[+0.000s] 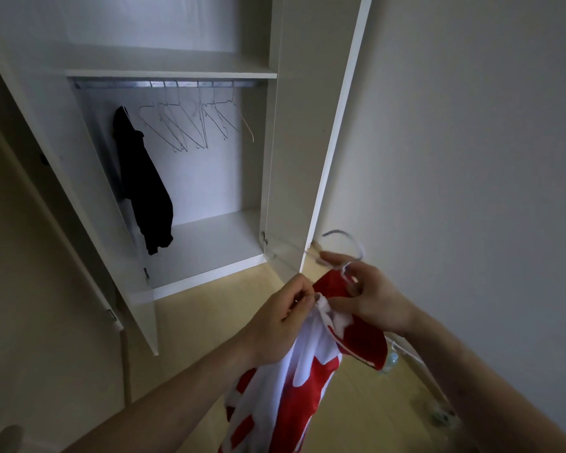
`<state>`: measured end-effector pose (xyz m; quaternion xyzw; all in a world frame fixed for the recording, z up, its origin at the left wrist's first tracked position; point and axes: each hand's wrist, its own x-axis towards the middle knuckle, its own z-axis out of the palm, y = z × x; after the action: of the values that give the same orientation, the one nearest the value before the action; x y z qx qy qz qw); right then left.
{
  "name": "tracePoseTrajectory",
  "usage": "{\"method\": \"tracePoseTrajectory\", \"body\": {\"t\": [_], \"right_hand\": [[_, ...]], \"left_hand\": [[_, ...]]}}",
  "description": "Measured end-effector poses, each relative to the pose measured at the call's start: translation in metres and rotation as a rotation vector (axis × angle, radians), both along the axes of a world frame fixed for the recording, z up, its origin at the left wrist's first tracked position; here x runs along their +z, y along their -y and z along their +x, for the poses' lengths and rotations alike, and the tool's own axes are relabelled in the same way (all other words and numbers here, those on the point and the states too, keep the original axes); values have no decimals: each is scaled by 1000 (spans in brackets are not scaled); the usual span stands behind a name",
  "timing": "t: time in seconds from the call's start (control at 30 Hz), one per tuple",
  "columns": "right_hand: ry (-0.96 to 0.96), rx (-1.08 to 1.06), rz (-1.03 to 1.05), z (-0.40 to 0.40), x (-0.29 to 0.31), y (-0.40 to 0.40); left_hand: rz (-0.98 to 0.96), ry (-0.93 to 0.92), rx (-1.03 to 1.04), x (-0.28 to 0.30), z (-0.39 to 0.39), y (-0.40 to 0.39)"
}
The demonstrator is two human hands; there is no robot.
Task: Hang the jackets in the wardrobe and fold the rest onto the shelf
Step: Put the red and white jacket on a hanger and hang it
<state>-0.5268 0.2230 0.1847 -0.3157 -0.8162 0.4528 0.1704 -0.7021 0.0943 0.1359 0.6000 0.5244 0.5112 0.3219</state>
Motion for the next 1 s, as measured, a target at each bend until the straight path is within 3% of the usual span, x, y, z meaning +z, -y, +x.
{"method": "tracePoseTrajectory", "body": {"t": [0.13,0.27,0.53,1.0], "right_hand": [[139,176,-204,-1,-10,0],[157,212,-184,-4,-25,0],[-141,-39,-107,-12,-40,5],[-349,3,-9,-20,-26,20]], "left_hand": [[16,4,37,4,-1,2],[15,23,102,5,-7,6],[-39,-2,180,-14,-8,19],[-217,16,158,-55,-26,-10]]}}
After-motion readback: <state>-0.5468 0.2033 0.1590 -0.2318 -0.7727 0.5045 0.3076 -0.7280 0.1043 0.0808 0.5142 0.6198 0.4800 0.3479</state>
